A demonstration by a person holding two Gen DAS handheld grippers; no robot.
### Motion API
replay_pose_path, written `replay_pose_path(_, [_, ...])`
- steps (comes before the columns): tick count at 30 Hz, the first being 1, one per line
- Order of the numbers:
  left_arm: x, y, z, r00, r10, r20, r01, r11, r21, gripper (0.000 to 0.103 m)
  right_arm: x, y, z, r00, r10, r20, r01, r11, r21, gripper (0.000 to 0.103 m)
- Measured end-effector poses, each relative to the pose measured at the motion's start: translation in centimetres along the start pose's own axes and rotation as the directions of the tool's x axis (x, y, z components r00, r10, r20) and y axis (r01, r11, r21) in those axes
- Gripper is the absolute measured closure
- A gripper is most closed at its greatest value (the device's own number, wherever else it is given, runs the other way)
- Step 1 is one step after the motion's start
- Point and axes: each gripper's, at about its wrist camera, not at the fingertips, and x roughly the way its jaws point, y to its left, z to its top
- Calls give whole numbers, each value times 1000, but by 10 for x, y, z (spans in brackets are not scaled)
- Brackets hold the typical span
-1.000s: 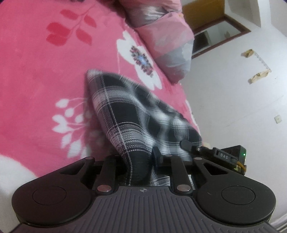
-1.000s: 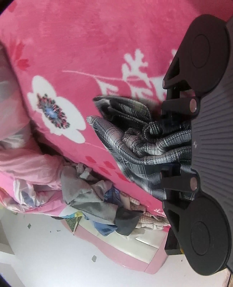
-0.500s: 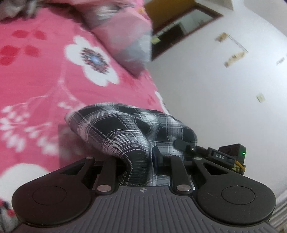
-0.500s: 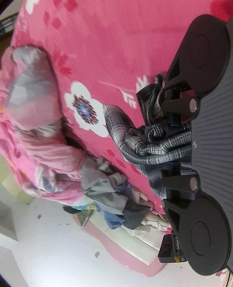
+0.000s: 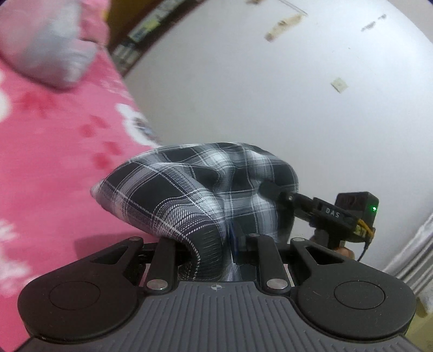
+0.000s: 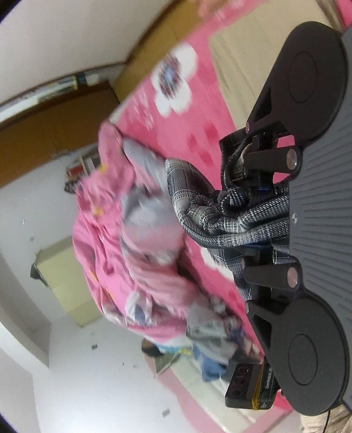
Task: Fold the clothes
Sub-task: 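Lift and carry the folded plaid fabric with both grippers toward the beige folded cloth, then lower the plaid fabric onto the beige folded cloth with both grippers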
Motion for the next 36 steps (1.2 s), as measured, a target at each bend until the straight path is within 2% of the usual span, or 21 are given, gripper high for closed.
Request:
replay_pose_path(5, [84, -10, 5, 995, -75, -62, 76, 997, 15, 85, -25, -72, 40, 999, -47, -20, 46, 998, -42, 69])
replay_pose_path(8, [131, 2, -1, 990, -74, -119, 74, 997, -6, 85, -19, -123, 45, 995, -60, -82, 59, 998, -14, 68])
replay_pose_path(10, [158, 18, -8, 986, -52, -156, 50, 999, -17, 85, 0, -161, 37, 987, -76, -143, 80, 997, 23, 67])
replay_pose_path(13, [188, 46, -19, 980, -1, -200, -6, 999, -32, 84, 39, -219, 3, 958, -136, -252, 169, 979, 115, 61])
replay_pose_path(14, [192, 53, -18, 978, 7, -209, -17, 999, -45, 84, 34, -217, -1, 960, -154, -235, 186, 975, 121, 59])
replay_pose_path(15, [194, 58, -18, 976, 8, -216, -21, 998, -56, 84, 27, -214, -4, 961, -171, -215, 201, 971, 126, 50])
replay_pose_path(16, [191, 61, -17, 976, -2, -219, -12, 998, -63, 83, 20, -211, -7, 962, -189, -195, 216, 968, 130, 47])
replay_pose_path(17, [188, 64, -16, 975, -13, -221, -2, 997, -71, 80, 13, -208, -10, 963, -207, -175, 231, 963, 136, 46])
replay_pose_path(19, [183, 68, -11, 975, -28, -222, 8, 996, -91, 73, -1, -202, -16, 961, -242, -135, 261, 954, 147, 36])
replay_pose_path(20, [180, 70, -8, 975, -33, -220, 11, 995, -103, 65, -8, -199, -20, 959, -260, -115, 275, 949, 153, 33])
replay_pose_path(25, [154, 75, 3, 982, -43, -182, 19, 991, -129, 63, -42, -184, -35, 938, -347, -16, 344, 920, 189, 31])
replay_pose_path(27, [141, 78, 8, 986, -34, -164, 16, 994, -106, 63, -41, -137, -53, 927, -370, 57, 359, 922, 145, 30])
replay_pose_path(29, [131, 82, 14, 988, -16, -154, 3, 996, -84, 63, -40, -88, -72, 913, -386, 131, 375, 921, 100, 24])
replay_pose_path(31, [128, 87, 19, 988, 16, -155, -30, 995, -90, 63, -38, -39, -90, 894, -397, 206, 395, 917, 56, 13])
replay_pose_path(32, [126, 90, 21, 987, 23, -160, -40, 994, -103, 63, -38, -15, -100, 883, -401, 243, 405, 914, 35, 12])
replay_pose_path(36, [139, 101, 23, 974, -33, -223, -10, 981, -193, 63, 35, 43, -147, 834, -510, 209, 535, 841, -82, 12])
